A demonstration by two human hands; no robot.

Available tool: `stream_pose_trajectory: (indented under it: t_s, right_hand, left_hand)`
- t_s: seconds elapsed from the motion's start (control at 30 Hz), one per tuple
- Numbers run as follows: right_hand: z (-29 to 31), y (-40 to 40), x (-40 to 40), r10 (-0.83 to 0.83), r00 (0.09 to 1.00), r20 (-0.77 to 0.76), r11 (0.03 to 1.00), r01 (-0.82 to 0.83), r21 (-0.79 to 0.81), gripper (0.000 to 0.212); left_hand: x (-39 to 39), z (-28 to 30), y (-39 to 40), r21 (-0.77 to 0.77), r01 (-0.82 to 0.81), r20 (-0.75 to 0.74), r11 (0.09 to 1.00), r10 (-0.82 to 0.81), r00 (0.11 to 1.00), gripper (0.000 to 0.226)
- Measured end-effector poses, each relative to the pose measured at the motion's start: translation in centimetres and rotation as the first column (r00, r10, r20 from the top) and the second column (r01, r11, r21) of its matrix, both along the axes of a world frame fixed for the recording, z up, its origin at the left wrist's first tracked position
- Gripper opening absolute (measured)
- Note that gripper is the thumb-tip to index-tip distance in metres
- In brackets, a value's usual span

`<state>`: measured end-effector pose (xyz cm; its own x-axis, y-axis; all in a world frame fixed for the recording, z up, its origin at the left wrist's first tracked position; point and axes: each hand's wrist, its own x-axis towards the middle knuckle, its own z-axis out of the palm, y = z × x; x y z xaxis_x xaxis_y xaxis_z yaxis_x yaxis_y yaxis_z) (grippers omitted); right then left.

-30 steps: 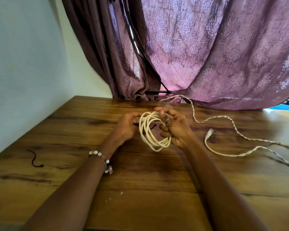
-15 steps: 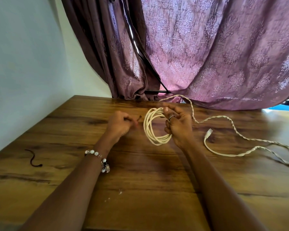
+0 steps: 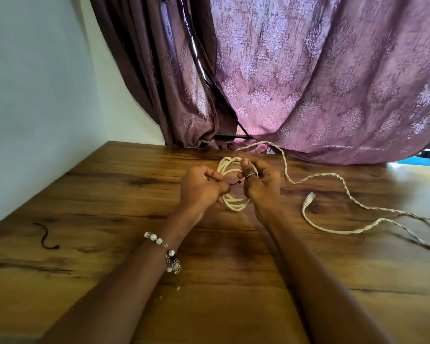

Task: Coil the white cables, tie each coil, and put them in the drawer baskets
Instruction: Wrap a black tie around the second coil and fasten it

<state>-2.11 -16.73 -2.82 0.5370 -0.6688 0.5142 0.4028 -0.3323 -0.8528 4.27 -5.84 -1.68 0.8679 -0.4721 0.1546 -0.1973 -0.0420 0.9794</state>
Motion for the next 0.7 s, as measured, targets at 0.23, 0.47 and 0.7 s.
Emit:
stream_pose_trajectory:
  t_s: [0.23,0.47,0.7]
  right_hand:
    - [0.8,2.4,0.1,0.133,0.991,0.021,0.976,-0.135,0.169,0.031]
    - [1.2,2.4,-0.2,0.110,0.994,-0.022,0.922,-0.093,0.375,0.017]
    - [1.0,1.7,-0.2,0.208,0.977,-0.053,0.894,-0.168,0.416,0.044]
  left_hand:
    - [-0.7,-0.6,-0.5,-0.168,-0.219,-0.074,0.961,0.209,0.975,0.037]
    - [-2.0,-1.0,-0.8,-0.445,-0.218,-0.203,0.869,0.140,0.969,0.038]
    - [-2.1,-1.4,-0.8,-0.494,-0.166,-0.156,0.853,0.101,0.983,0.033]
